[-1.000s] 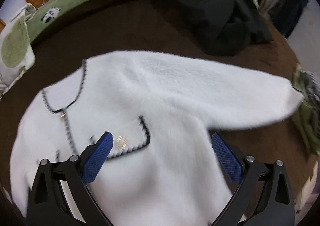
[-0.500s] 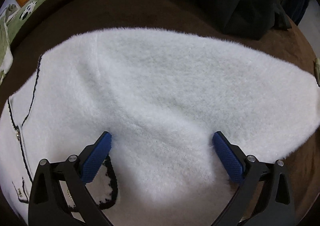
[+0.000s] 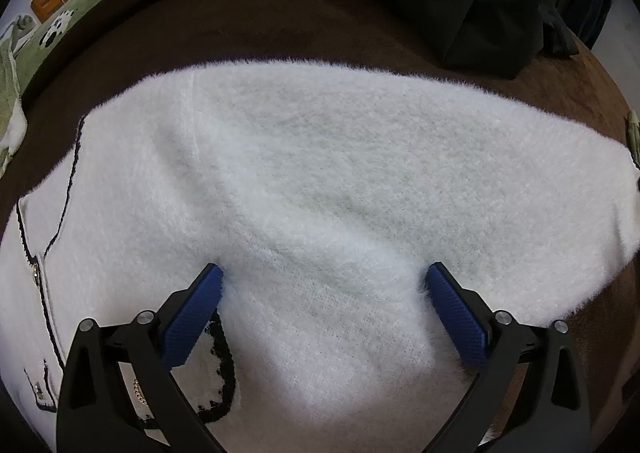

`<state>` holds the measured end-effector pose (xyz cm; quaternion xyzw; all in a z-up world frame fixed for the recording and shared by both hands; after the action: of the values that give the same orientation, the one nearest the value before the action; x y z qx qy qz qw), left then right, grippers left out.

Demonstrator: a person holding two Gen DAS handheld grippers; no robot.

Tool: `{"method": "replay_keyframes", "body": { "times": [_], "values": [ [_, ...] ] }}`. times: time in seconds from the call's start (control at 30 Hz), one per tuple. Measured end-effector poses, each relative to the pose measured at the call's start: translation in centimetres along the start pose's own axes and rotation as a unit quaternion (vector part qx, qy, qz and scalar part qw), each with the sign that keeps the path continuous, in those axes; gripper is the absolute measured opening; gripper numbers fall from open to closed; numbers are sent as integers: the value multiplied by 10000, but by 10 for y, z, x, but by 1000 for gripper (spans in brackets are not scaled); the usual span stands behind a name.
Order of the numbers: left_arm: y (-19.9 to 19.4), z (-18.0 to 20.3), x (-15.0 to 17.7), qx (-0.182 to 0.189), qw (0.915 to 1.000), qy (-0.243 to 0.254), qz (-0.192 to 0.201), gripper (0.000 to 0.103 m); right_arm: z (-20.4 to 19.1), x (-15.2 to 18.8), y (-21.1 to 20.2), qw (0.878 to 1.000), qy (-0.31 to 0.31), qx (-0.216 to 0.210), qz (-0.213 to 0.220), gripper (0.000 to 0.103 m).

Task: Fold large clothes
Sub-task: 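Grasp the sleeve cuff with the right tool and lift it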

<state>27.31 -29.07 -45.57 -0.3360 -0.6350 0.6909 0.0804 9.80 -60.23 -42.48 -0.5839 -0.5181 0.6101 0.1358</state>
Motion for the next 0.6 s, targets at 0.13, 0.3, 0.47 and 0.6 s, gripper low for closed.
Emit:
{"method": "replay_keyframes", "body": {
  "times": [0.13, 0.3, 0.47, 0.6],
  "values": [
    [2, -1, 0, 18, 10000, 2, 19, 98, 6, 5, 13, 9991, 61, 413, -76, 98],
    [2, -6, 3, 30, 10000, -2, 31, 98, 29, 2, 6, 9943, 208, 1048, 35, 31],
    [2, -7, 4, 29, 10000, -2, 20, 98, 22, 1, -2, 9991, 114, 401, 26, 12],
    [2, -7, 4, 17, 10000, -13, 29, 98, 0, -18, -20, 9995, -100, 89, 289, 10]
  ]
}}
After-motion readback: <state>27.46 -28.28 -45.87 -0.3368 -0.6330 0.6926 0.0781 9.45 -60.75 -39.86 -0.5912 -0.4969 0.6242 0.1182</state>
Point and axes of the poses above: each gripper's, at about its wrist camera, not at the fingertips, and y roughly the way its jaws point, z to its right, x to its underside, the point moved 9 cm from there along y, roughly the way its jaws point, and after that the axes turned 2 degrees about y, right-handed, at the moved point
